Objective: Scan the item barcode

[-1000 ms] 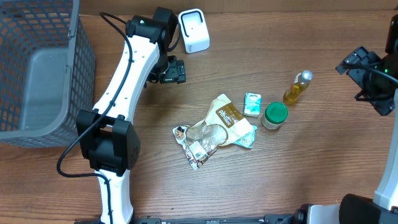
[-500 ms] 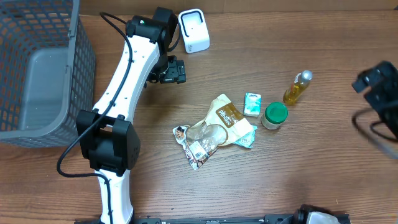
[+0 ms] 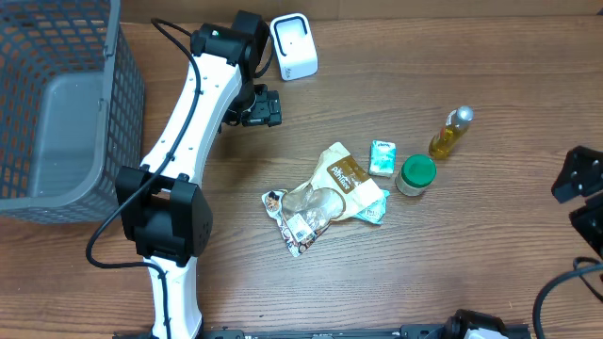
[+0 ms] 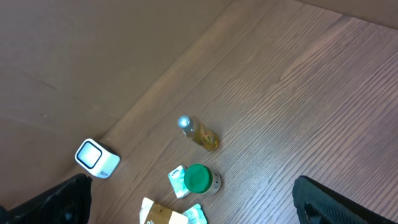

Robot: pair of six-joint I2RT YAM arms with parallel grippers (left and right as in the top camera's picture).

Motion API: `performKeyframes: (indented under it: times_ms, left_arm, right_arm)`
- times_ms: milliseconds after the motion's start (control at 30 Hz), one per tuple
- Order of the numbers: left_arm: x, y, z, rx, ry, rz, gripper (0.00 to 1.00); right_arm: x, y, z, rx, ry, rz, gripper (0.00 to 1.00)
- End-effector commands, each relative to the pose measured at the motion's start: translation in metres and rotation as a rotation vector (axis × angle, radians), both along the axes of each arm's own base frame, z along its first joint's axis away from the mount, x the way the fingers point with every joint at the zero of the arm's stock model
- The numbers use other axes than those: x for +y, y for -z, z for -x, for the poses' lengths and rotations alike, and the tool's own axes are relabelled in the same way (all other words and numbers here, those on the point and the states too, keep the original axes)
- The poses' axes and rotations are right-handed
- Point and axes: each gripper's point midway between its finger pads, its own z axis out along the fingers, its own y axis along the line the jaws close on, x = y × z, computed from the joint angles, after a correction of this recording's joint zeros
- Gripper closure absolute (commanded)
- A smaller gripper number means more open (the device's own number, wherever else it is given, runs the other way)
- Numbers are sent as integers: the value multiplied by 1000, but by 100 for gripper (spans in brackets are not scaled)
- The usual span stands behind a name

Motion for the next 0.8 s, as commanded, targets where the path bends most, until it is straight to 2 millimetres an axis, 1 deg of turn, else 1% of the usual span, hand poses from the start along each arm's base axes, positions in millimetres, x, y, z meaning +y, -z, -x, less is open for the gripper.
performKeyframes:
  times_ms: [0,433,600,767]
  left_arm:
    - [3,-15,-3,-43,8,-6,0]
    - [3,-15,-3,-43,8,-5,0]
    - [3,-15,-3,-43,8,-6,0]
    - [3,-15,-3,-43,8,-6,0]
  right_arm:
    - [2,-5,7,-28,0,6,0]
    - [33,-7,5,-43,-189,5,0]
    - [38,-7,5,-45,-220,5,0]
    - [38,-8,7,-53,-220,5,0]
